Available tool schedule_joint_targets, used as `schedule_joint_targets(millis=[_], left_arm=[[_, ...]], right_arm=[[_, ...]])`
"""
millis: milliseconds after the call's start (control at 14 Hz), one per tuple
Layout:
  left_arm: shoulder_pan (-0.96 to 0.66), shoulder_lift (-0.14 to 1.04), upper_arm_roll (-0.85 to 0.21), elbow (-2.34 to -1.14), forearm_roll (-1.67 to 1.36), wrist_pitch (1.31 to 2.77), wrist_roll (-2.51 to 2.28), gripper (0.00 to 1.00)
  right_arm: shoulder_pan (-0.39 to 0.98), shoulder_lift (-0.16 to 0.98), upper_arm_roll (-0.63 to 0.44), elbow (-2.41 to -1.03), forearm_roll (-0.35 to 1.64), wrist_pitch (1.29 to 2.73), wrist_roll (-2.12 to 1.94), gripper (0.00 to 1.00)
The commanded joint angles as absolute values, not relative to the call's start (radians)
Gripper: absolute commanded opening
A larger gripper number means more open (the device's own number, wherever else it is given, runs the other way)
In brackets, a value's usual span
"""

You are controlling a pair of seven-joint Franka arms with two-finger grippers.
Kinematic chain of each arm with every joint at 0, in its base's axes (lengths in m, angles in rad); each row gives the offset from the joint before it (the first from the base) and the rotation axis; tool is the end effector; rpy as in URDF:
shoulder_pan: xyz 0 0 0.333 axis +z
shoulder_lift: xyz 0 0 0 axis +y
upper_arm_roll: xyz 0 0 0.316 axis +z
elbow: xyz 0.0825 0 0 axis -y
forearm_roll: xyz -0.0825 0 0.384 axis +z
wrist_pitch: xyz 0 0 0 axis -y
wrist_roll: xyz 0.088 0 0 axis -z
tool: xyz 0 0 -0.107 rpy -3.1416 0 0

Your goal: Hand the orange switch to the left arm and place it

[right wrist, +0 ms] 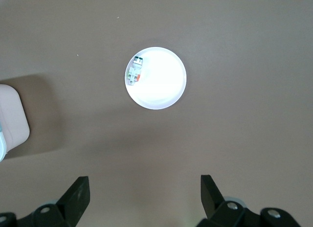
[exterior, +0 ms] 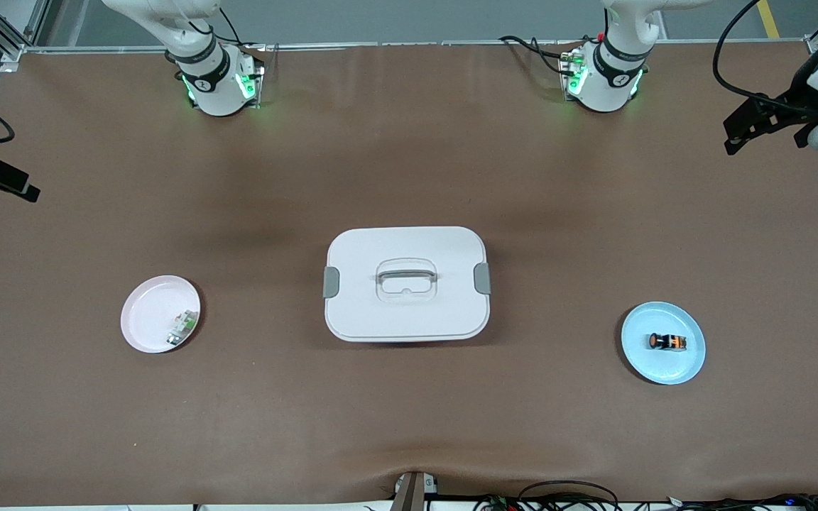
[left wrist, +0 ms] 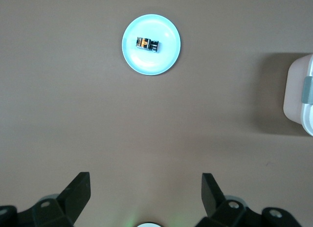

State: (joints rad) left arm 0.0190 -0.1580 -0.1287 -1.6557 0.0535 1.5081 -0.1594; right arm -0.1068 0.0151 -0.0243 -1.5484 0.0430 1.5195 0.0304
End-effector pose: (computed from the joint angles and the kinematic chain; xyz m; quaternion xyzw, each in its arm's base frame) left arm 0.4952 -0.0544 0.6619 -0.9989 -0.0274 -0.0094 0.0358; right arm 0.5497 -0.0675 0.6224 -0.9963 0.0800 0.0209 0.0224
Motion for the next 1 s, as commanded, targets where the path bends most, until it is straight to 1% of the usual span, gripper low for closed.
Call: schedule_joint_targets(millis=[0,142,356,712,926], left_arm=[[-0.038,-0.195,-0.072,-1.692,0.034,1.528,-0.169,1.00],[-0.077,-0.202,-0.034,-1.701,0.034,1.526,-0.169,1.00],[-0.075,-0.198,-0.031,-1.695,0.035,1.525,-0.149,1.00],[-0.061,-0.138,-0.031,-1.628,0.035,1.523,-0.106,1.00],[-0.061,-0.121,-0.032,-1.598,0.028,1.496,-0.104,1.00]], right_arm=[[-0.110,0.029,-0.018,-1.520,0.032,1.503,0.032,1.00],[-0.110,0.028,-0.018,-1.520,0.032,1.502,0.032,1.00],[-0.110,0.028,-0.018,-1.520,0.032,1.503,0.032,1.00],[-0.110,0.028,-0.018,-1.520,0.032,1.503,0.032,1.00],[-0.110,0.028,-0.018,-1.520,0.032,1.503,0.032,1.00]])
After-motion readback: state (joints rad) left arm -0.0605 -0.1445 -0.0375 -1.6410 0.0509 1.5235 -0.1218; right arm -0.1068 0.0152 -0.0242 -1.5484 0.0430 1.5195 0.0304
